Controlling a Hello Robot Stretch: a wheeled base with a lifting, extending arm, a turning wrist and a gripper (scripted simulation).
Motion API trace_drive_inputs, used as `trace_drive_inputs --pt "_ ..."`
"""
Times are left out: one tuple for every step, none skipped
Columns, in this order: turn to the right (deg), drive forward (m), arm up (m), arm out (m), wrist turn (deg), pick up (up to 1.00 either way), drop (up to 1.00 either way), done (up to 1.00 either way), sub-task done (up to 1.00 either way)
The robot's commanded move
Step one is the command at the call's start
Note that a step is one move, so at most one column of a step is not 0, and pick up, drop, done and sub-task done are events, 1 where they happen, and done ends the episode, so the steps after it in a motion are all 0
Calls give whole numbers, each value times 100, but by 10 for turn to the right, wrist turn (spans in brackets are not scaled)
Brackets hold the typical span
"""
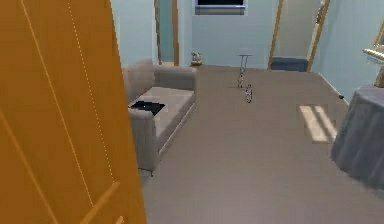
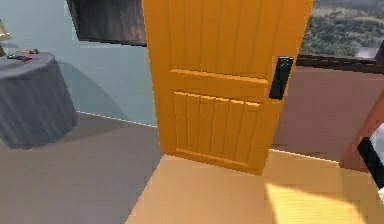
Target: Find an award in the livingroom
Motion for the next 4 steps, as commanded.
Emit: trace_drive_inputs --pt "450 0 0 0 0 0 0 0 0" --pt "450 0 0 0 0 0 0 0 0" --pt "150 0 0 0 0 0 0 0 0" --pt "0 10 0 0 0 0 0 0 0"
